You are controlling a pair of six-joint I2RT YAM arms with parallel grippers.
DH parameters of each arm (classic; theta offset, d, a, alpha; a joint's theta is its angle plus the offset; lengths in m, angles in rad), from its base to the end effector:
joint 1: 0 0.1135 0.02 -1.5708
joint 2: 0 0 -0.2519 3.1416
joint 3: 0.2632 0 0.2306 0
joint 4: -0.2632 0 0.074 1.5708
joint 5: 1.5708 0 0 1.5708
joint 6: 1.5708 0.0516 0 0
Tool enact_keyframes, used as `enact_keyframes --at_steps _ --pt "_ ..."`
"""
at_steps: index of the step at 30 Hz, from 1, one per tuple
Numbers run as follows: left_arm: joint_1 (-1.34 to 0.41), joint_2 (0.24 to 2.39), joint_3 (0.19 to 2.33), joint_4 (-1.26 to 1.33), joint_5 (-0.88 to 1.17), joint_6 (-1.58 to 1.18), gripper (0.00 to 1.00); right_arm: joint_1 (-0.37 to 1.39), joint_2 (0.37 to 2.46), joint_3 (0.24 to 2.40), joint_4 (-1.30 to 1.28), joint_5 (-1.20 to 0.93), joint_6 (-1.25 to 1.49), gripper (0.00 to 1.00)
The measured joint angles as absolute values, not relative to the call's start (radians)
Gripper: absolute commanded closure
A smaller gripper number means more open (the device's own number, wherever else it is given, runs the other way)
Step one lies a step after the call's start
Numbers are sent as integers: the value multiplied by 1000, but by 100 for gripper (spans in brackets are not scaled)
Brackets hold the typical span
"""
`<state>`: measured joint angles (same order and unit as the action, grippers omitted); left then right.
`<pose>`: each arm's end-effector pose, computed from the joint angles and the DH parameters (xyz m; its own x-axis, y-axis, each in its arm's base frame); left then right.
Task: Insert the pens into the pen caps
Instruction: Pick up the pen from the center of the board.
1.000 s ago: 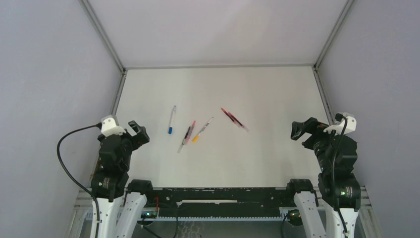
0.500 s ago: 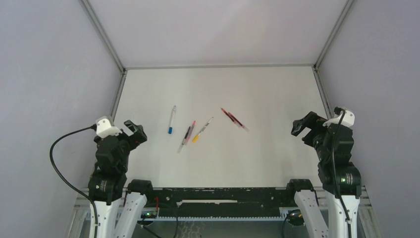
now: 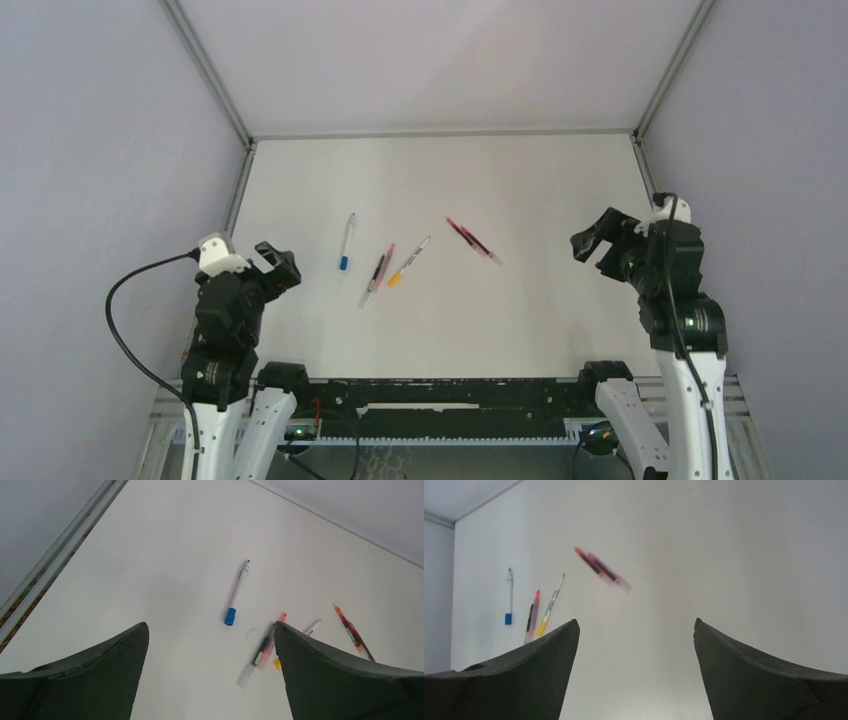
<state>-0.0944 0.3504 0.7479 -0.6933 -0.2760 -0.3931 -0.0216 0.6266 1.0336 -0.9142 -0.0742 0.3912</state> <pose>0.0847 0.0061 0.3054 -0.2034 -0.3509 -0.9140 -0.2671 0.9180 -0.2930 0.1064 0.0015 0.3435 -0.4654 0.3904 -0.7943 0.1452 0.9190 0.3666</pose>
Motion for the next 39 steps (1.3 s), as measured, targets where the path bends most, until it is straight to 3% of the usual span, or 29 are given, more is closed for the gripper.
enact_keyframes --at_steps 4,10,13,19,28,39 --pt "-95 359 748 -679 -250 -393 0 88 777 1071 -902 -75 392 6" --pt "-95 408 748 -667 -221 -393 0 424 1084 1158 -847 67 382 10" --pt "-95 420 748 -667 -206 -393 0 514 1216 1203 -828 75 375 18" --pt "-95 418 748 -665 -197 -393 0 659 1440 1347 -804 132 411 18" --pt "-96 416 748 -662 -197 -393 0 828 1763 1542 -770 265 803 25" --pt "-96 391 735 -659 -196 -393 0 940 1972 1689 -868 480 1305 29"
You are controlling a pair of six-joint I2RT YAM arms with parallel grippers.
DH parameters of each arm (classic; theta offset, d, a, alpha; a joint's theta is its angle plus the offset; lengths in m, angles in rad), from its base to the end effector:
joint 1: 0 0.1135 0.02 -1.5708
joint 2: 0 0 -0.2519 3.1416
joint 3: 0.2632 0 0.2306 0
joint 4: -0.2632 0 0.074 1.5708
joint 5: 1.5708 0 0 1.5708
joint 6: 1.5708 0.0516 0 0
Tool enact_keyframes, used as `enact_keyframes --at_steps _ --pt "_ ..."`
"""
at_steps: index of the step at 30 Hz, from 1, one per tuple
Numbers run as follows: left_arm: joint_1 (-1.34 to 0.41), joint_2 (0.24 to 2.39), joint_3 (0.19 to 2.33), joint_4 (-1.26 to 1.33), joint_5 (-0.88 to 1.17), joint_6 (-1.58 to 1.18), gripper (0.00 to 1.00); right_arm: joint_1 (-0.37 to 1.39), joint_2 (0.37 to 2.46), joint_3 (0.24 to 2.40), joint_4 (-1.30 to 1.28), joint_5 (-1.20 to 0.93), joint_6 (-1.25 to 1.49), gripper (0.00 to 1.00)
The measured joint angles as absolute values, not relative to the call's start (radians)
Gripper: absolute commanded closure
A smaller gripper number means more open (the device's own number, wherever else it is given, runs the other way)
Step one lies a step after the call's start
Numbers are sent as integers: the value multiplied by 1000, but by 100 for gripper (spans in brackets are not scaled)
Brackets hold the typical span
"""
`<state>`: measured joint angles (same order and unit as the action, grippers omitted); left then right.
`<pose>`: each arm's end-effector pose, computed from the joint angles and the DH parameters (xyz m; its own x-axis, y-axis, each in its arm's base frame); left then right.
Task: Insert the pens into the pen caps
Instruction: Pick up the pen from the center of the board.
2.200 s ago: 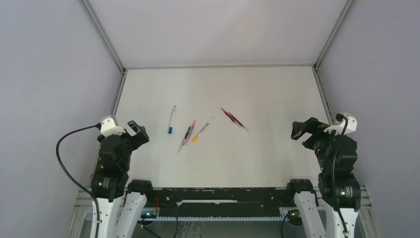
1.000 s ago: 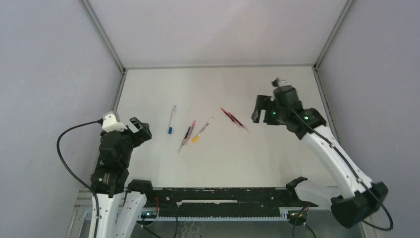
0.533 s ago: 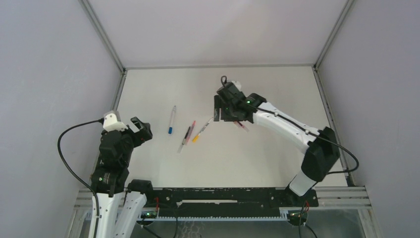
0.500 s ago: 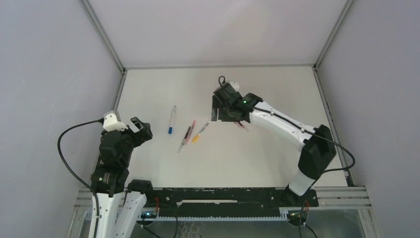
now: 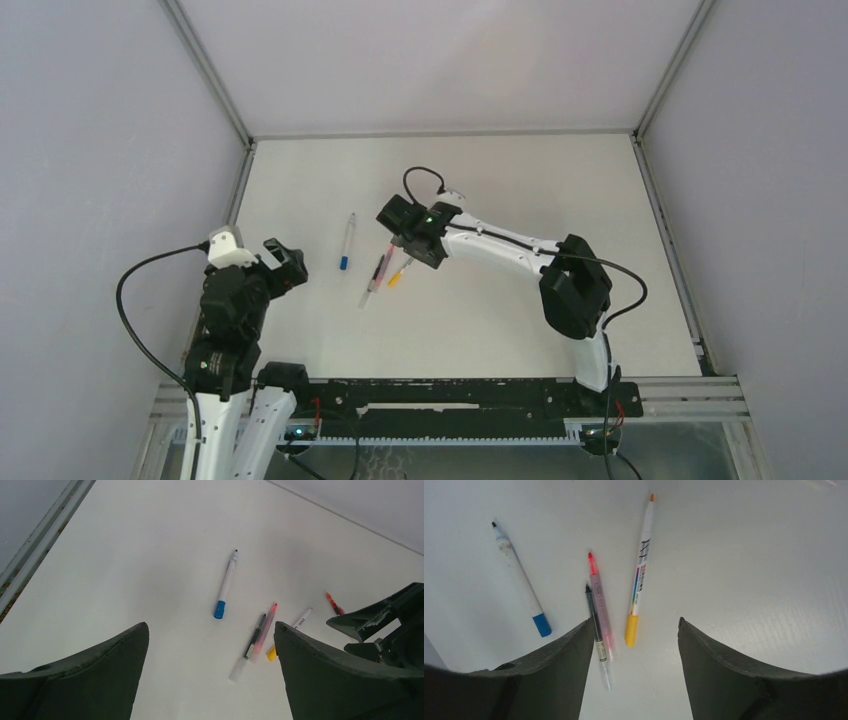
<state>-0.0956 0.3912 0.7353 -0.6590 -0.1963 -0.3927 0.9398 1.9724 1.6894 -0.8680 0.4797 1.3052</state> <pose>0.0955 0.0010 0.3025 -0.2500 -0.3531 -0.9016 -0.2020 0.9297 -0.3080 0.2539 0.3072 0.2314 -0.7255 0.4580 -0.5137 0.3610 0.8887 0.2827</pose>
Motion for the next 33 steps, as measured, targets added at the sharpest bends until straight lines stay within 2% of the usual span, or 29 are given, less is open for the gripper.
enact_keyframes --at_steps 7,21,33 --pt "-96 390 733 -659 -191 -393 0 937 2083 1768 -949 529 1432 32" --pt "-96 383 733 -658 -180 -393 0 920 2327 1976 -1008 460 1362 37" --pt "-96 383 733 -659 -179 -393 0 901 2361 1991 -1018 435 1317 44"
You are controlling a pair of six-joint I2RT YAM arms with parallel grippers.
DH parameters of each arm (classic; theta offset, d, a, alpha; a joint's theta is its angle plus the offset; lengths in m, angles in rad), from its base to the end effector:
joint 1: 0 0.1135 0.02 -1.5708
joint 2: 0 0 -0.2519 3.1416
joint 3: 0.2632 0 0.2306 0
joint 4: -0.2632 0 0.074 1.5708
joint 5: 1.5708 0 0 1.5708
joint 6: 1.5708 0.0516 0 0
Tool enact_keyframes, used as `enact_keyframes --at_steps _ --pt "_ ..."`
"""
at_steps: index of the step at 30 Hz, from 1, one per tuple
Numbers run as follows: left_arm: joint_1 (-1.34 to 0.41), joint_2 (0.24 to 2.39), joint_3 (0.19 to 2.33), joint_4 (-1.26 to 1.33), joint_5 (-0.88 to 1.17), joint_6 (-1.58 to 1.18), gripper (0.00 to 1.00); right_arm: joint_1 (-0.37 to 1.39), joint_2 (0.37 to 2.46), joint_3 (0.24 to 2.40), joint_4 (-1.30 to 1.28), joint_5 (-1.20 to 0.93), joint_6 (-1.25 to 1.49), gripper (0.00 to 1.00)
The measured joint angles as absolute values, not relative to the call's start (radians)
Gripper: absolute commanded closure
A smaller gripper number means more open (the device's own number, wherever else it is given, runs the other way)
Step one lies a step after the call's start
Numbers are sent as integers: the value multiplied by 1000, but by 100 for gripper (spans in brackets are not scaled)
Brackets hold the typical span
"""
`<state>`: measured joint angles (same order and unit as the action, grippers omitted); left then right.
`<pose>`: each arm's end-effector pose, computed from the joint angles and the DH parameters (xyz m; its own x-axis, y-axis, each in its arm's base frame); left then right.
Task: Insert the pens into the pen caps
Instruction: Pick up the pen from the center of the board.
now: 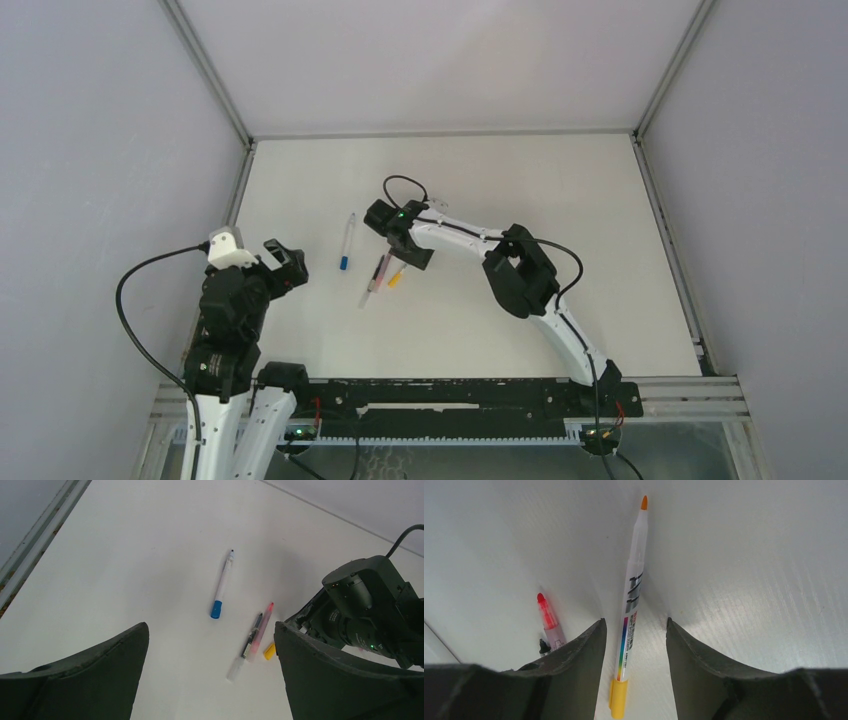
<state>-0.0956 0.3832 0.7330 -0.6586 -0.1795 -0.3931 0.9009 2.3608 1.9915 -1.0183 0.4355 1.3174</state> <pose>0.0943 0.0002 0.3024 -0.2506 -0.3546 -0.9008 -0.1855 0.9308 -0.3148 0.2966 0.3394 0.1476 -0.7949 0.4101 -0.4472 0.4248 0.9024 0.0724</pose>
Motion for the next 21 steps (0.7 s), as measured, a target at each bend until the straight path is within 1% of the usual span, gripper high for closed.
enact_keyframes --at_steps 2,6,9,11,13,17,19,21 --pt "-96 383 733 -658 -179 -393 0 900 2363 1996 -1023 436 1312 50" --pt "-96 383 733 -658 -178 -393 0 897 2371 2008 -1029 435 1303 56" --pt "-96 383 733 -658 -176 -393 0 895 2375 2013 -1033 435 1295 58" --pt "-96 383 733 -658 -176 -393 0 894 2377 2016 -1034 435 1289 64" --pt "-96 383 733 -658 -176 -393 0 890 2379 2019 -1034 435 1282 68" --pt "-96 383 733 -658 -176 -393 0 886 2380 2019 -1033 431 1277 74" --pt "-96 383 733 -658 -176 -393 0 885 2380 2019 -1029 426 1273 75" --pt "-96 383 733 -658 -176 -393 0 884 2380 2019 -1026 423 1269 80"
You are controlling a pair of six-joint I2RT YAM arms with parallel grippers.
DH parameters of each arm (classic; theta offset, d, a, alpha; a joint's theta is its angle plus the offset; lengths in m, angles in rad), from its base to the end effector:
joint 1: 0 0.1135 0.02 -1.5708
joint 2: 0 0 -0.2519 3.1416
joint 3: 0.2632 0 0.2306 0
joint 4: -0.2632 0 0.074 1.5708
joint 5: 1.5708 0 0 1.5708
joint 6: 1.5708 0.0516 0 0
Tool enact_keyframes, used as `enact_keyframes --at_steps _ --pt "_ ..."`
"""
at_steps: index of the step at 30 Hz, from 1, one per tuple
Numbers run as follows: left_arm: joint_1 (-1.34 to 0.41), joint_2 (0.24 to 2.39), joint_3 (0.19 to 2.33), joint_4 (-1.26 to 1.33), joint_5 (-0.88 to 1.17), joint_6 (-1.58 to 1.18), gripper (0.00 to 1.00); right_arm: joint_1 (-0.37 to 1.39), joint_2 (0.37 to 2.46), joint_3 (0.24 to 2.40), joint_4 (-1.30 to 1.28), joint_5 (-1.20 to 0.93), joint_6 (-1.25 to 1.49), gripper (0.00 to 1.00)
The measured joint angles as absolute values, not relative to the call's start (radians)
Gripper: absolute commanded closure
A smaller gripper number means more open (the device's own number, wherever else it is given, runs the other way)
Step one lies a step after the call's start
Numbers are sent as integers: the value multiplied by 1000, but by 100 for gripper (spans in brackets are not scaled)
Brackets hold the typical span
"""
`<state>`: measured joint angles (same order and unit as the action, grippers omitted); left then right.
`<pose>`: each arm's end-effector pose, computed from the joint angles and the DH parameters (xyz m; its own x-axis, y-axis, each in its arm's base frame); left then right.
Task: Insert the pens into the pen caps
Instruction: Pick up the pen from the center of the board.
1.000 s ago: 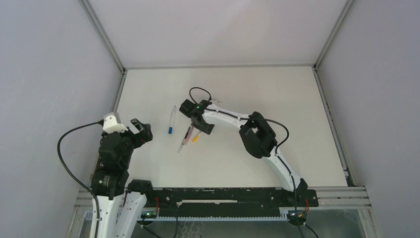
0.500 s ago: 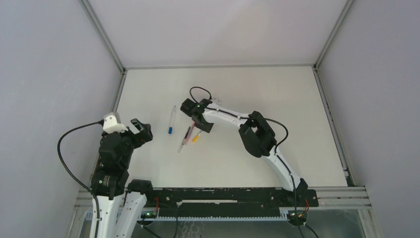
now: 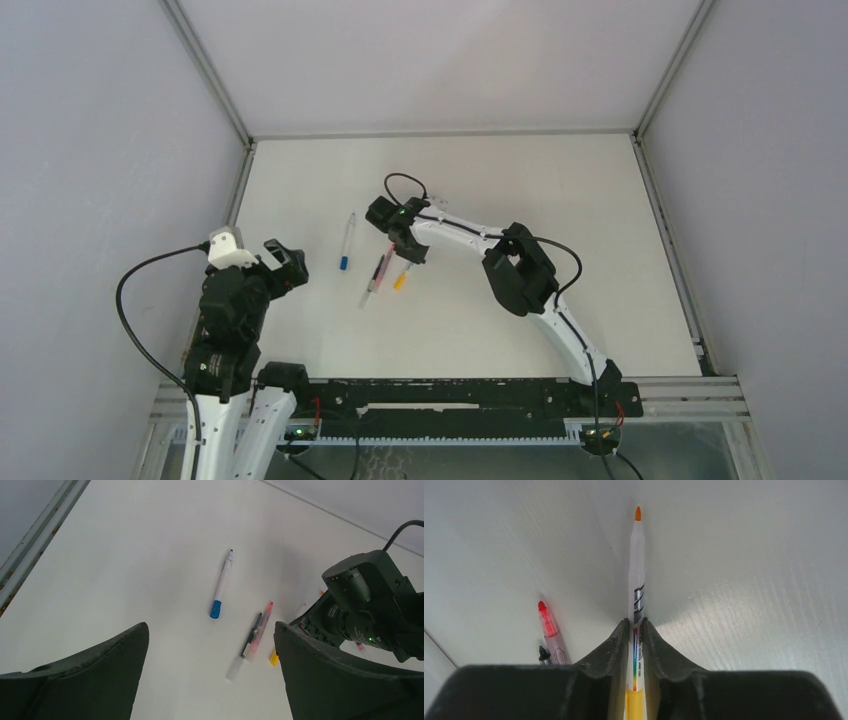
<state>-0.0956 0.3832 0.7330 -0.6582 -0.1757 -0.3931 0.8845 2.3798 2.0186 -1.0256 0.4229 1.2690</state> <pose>0.0943 0.0000 0.3025 -0.2516 -0.3547 -0.9005 -0.1821 0.9311 -0.3160 0.3040 0.3377 0.1458 -0.8133 0.3811 -0.4396 0.3993 0.9152 0.0548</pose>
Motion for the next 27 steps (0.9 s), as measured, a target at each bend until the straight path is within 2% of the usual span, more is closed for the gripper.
enact_keyframes --at_steps 3,5,6,8,20,27 --pt "-96 383 733 -658 -176 -393 0 884 2380 2014 -1016 420 1262 90" --pt "-96 383 733 -658 -176 -393 0 884 2371 1998 -997 419 1257 92" --pt "-96 383 733 -658 -176 -393 0 884 2362 1981 -982 416 1257 97" --pt "-96 383 733 -658 -176 -393 0 883 2342 1944 -951 413 1253 100" --pt "-96 373 731 -649 -140 -392 0 884 2169 1718 -843 408 1168 100" --pt "-96 360 727 -627 -47 -423 0 888 2077 1646 -781 393 1121 100"
